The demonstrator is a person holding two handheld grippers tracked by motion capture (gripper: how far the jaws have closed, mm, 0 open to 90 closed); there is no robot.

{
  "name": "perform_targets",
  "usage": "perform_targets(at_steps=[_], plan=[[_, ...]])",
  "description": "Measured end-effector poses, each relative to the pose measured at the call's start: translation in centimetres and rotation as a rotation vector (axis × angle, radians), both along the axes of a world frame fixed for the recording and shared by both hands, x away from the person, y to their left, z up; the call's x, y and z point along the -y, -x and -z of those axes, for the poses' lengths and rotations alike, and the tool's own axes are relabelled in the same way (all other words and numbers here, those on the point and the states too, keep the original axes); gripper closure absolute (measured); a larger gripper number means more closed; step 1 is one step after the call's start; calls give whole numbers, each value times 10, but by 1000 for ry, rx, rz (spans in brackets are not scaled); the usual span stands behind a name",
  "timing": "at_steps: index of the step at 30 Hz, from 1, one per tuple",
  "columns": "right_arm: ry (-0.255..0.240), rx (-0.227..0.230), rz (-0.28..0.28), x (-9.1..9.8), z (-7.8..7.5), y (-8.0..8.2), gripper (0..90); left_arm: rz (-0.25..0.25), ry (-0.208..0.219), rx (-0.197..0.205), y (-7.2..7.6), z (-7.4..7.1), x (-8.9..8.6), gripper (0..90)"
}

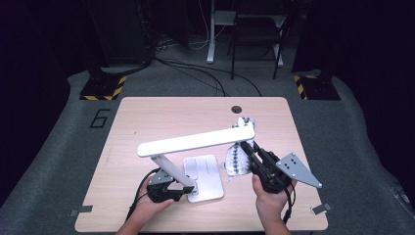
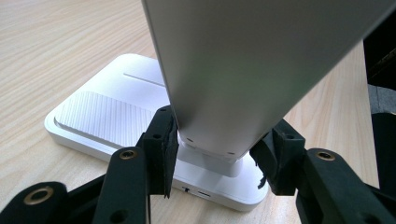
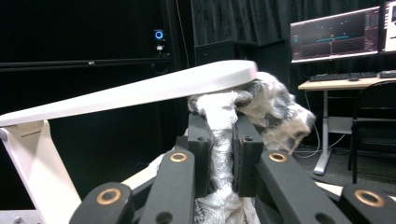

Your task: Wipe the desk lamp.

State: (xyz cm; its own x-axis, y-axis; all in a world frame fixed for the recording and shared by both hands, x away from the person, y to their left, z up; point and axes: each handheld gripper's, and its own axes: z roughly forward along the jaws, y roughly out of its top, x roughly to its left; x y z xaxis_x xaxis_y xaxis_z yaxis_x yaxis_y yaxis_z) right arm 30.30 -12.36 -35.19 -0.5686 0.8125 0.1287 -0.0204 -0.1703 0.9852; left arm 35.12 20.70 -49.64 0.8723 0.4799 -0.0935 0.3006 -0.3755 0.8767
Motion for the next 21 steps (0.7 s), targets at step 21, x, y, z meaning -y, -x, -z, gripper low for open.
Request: perform_targets(at_steps=[21], plan=[[82,-1,-143,-68,4,-4,801,-9,8,6,1,1,2,531]])
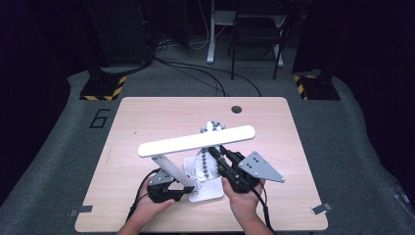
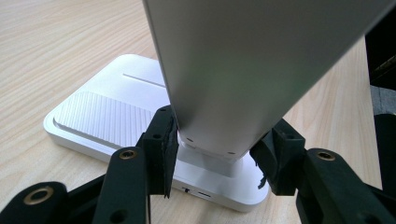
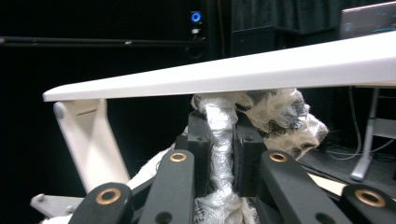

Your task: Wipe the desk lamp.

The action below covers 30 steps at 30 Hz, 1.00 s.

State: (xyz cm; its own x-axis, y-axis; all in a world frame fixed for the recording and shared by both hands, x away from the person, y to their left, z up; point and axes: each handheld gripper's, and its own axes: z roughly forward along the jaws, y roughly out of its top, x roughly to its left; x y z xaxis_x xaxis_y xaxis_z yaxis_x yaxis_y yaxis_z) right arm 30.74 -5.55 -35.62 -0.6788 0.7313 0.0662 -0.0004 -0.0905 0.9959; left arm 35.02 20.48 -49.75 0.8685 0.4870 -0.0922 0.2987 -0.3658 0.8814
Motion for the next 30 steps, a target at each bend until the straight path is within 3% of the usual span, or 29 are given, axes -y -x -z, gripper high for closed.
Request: perform_targets(at_steps=[6,10,17,25,30], plan=[[29,9,-40,-21,2,1,801,-3,22,-10,0,2,-2,531],[27,7,-41,-21,2,0,800,1,26,-4,0,3,-2,530],[7,3,-7,-2,0,0,800,-2,45,2,1,5,-2,530],[-19,0,54,27,-1,1,800,8,27,12,0,5,-4,530],[-33,2,90,44,-3,2,800,-4,45,18,1,6,-3,530]])
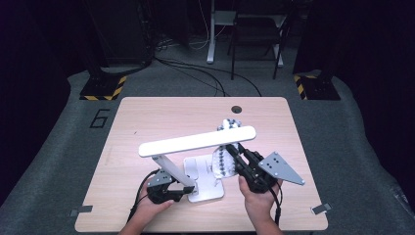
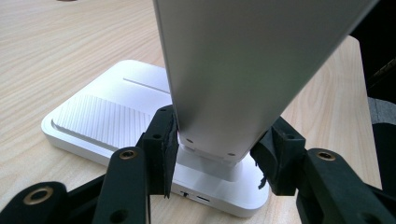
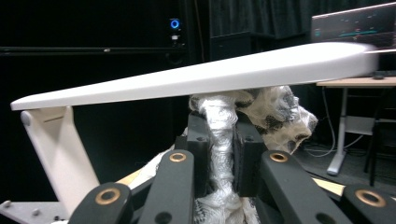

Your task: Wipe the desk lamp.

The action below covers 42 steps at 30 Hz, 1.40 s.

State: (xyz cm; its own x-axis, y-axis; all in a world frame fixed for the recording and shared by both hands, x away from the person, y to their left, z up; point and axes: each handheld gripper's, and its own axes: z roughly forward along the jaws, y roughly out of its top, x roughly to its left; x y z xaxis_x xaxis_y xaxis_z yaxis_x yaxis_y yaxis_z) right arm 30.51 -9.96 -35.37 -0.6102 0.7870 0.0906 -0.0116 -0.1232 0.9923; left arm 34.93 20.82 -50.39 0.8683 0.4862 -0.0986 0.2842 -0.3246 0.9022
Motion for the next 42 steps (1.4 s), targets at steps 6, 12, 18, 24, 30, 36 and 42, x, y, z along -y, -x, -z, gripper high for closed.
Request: perform_targets(at_steps=[6,12,18,24,30,36,42], plan=[[-16,0,38,15,-1,1,799,4,10,0,0,1,-1,531],[-23,0,64,27,-3,1,799,10,2,-10,-1,0,-1,532],[-28,-5,76,35,-2,2,800,0,2,-3,-1,0,0,532],[-30,-12,65,31,1,2,799,-3,8,-6,0,1,0,532],[-12,-13,46,23,3,3,799,-3,11,-5,0,1,0,531],[17,-15,20,16,7,4,799,-9,-7,-4,0,1,0,503],[22,-36,-5,8,13,4,798,-4,-20,-5,1,2,1,493]])
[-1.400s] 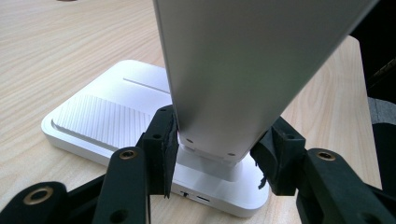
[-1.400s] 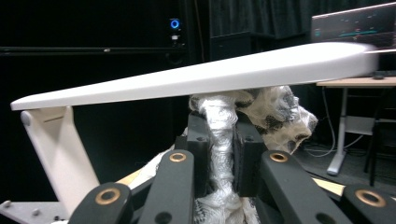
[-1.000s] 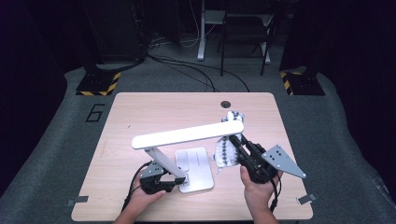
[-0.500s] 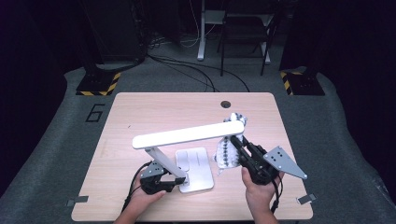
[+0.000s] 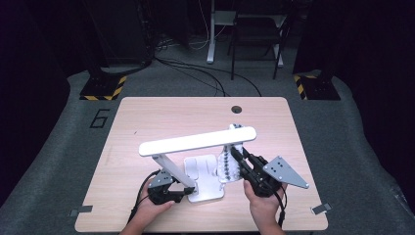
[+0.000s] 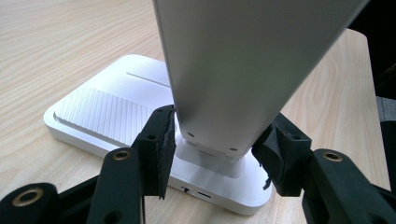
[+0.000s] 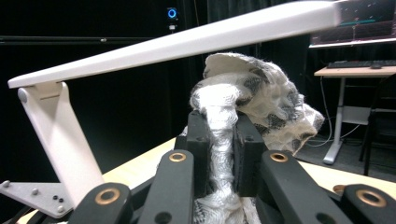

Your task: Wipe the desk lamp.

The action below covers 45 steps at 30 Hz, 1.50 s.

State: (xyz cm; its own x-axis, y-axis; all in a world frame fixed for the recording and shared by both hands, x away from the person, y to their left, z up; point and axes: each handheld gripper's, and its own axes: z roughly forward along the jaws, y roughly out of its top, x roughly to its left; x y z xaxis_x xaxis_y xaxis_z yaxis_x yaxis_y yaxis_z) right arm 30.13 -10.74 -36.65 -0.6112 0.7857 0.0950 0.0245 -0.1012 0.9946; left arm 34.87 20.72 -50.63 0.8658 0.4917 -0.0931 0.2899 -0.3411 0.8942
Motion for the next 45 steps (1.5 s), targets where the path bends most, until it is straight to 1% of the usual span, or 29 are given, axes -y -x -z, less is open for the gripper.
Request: perform_targets(at_steps=[2,3,4,5,7,10,11,14,15,17,19,21,22,23,24,25,27,29,31,32,34,36,40,41,44,45], plan=[[8,1,-10,-3,1,0,798,0,2,6,0,0,0,487],[11,-2,-18,-5,2,1,798,7,1,2,0,0,-1,485],[12,-5,-25,-7,2,1,798,-2,11,8,0,0,-1,483],[18,-4,-29,-8,3,2,798,-6,15,3,0,0,-1,479],[26,-3,-46,-12,3,3,798,2,17,-4,0,-1,-2,470],[45,9,-61,-16,1,7,798,-3,38,1,1,-4,-4,460],[43,15,-66,-16,-1,8,798,-6,53,4,1,-5,-5,459],[41,22,-82,-18,-5,12,798,-18,74,18,3,-9,-6,457],[42,23,-90,-19,-6,14,798,-13,66,19,3,-11,-7,457],[45,27,-109,-20,-7,17,798,-21,75,36,4,-13,-7,457],[53,33,-125,-23,-7,21,798,-28,96,32,5,-14,-5,457],[61,42,-140,-25,-9,26,799,-26,91,32,5,-14,-5,463],[68,54,-148,-26,-10,29,798,-21,84,27,5,-15,-5,475],[68,54,-148,-26,-10,29,798,-21,84,27,5,-15,-5,485],[67,65,-164,-28,-15,33,798,-35,78,35,5,-14,-4,500],[67,65,-164,-28,-15,33,798,-35,78,35,5,-14,-4,519],[53,83,-183,-29,-22,40,798,-30,71,28,5,-15,-6,530],[53,116,-192,-30,-29,45,798,-37,65,29,5,-15,-5,531],[53,144,-195,-31,-36,48,799,-33,65,27,5,-16,-5,533],[52,153,-195,-32,-40,49,799,-30,59,24,5,-16,-6,534],[49,165,-193,-32,-46,48,799,-30,58,22,5,-16,-6,535],[50,167,-184,-32,-52,45,799,-33,62,21,5,-16,-5,535],[54,167,-165,-32,-59,35,799,-32,61,24,5,-16,-5,536],[62,170,-158,-32,-61,33,799,-36,64,25,5,-16,-4,536],[67,166,-144,-33,-68,27,799,-28,55,20,5,-17,-4,536],[68,165,-140,-33,-70,26,799,-37,61,25,5,-16,-2,536]])
